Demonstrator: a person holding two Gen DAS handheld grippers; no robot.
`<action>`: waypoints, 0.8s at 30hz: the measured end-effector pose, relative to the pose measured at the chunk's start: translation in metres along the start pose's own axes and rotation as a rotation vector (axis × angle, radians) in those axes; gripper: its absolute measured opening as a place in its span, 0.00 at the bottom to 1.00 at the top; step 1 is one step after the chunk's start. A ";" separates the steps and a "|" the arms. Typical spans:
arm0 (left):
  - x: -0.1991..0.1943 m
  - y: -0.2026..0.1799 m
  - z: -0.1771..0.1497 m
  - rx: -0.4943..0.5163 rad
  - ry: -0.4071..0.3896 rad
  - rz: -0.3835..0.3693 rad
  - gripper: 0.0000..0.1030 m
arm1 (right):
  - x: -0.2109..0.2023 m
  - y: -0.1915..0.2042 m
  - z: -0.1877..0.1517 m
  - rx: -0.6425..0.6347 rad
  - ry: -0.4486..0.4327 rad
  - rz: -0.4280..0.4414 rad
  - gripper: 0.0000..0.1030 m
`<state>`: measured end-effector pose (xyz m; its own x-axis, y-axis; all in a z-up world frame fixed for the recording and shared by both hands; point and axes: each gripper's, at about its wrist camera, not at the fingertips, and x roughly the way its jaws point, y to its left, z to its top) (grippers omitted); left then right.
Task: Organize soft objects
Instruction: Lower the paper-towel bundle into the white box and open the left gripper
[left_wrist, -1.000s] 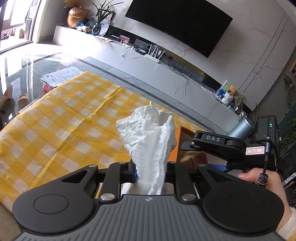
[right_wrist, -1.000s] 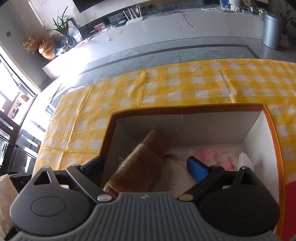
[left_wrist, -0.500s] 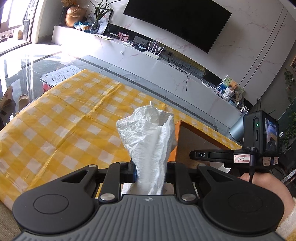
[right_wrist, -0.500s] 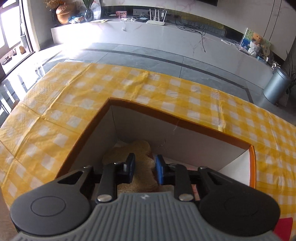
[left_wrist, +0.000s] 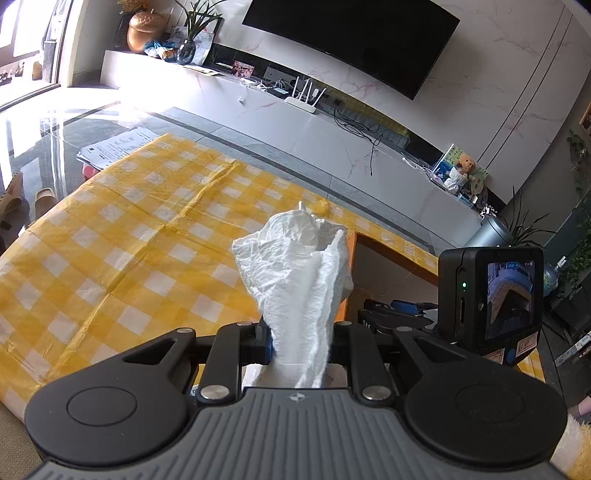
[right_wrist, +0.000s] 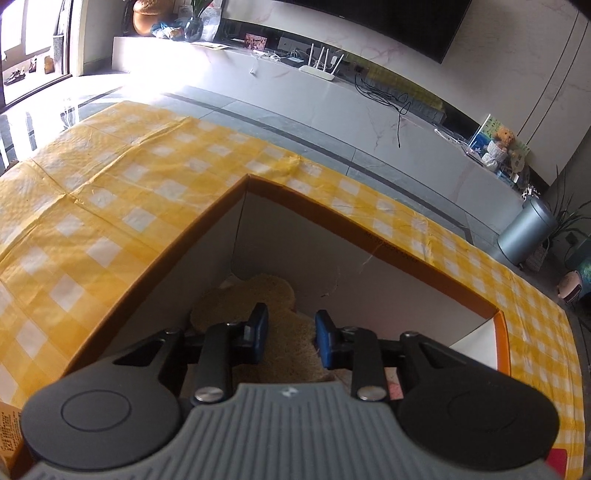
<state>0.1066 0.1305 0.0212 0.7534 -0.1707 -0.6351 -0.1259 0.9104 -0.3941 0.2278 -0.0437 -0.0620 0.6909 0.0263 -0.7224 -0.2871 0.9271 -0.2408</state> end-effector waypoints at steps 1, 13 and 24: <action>-0.001 -0.001 0.000 0.002 -0.001 -0.017 0.21 | -0.007 -0.006 0.000 0.047 -0.039 0.015 0.26; -0.002 -0.037 -0.015 0.160 0.090 -0.155 0.21 | -0.119 -0.101 -0.028 0.271 -0.369 -0.032 0.33; 0.045 -0.081 -0.066 0.504 0.258 0.002 0.21 | -0.119 -0.130 -0.083 0.443 -0.401 -0.021 0.33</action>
<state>0.1078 0.0236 -0.0193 0.5637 -0.1972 -0.8021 0.2439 0.9675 -0.0665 0.1276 -0.1980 0.0015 0.9148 0.0653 -0.3987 -0.0261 0.9943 0.1030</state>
